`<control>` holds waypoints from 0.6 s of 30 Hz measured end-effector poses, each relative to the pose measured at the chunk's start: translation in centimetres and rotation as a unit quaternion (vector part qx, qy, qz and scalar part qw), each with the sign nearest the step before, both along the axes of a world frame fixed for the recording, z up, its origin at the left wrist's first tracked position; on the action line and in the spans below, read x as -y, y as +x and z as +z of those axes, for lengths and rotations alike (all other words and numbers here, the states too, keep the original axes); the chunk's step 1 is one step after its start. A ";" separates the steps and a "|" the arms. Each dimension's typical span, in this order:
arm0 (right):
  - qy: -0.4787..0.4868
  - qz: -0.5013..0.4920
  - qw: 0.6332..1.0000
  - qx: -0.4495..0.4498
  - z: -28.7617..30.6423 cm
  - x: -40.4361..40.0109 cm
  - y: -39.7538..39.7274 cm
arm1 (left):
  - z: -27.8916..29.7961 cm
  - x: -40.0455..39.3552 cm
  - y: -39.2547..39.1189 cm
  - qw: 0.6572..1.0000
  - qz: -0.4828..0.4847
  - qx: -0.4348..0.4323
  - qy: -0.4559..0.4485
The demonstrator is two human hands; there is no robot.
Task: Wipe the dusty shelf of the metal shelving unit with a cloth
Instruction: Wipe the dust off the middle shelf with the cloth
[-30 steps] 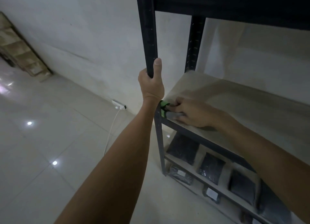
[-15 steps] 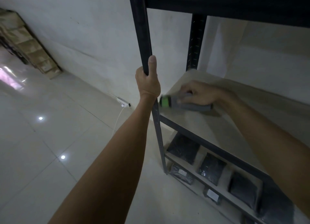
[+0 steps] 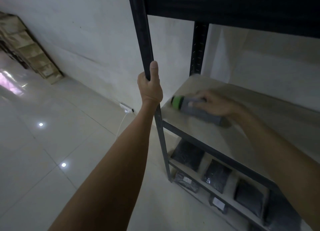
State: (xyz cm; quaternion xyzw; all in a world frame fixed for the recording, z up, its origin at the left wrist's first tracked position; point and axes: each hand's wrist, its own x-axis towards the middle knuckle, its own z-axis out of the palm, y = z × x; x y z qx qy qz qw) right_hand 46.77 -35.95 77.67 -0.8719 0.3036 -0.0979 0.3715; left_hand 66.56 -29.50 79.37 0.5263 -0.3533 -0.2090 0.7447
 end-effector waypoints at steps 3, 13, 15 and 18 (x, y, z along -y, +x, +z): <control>-0.110 -0.168 0.980 -0.010 -1.0 4.5 -0.7 | -0.1 0.1 0.0 1.000 0.003 0.004 0.000; -0.089 -0.057 0.994 -0.025 -5.4 -3.0 -0.6 | -0.3 -0.1 0.2 1.000 -0.012 0.011 0.000; -0.050 0.011 0.999 -0.002 -5.6 -6.3 -0.3 | -0.3 -0.1 0.3 1.000 -0.017 0.013 0.000; -0.004 0.053 0.999 0.009 -4.4 -7.7 -0.6 | -0.4 0.0 0.3 1.000 -0.020 0.016 0.003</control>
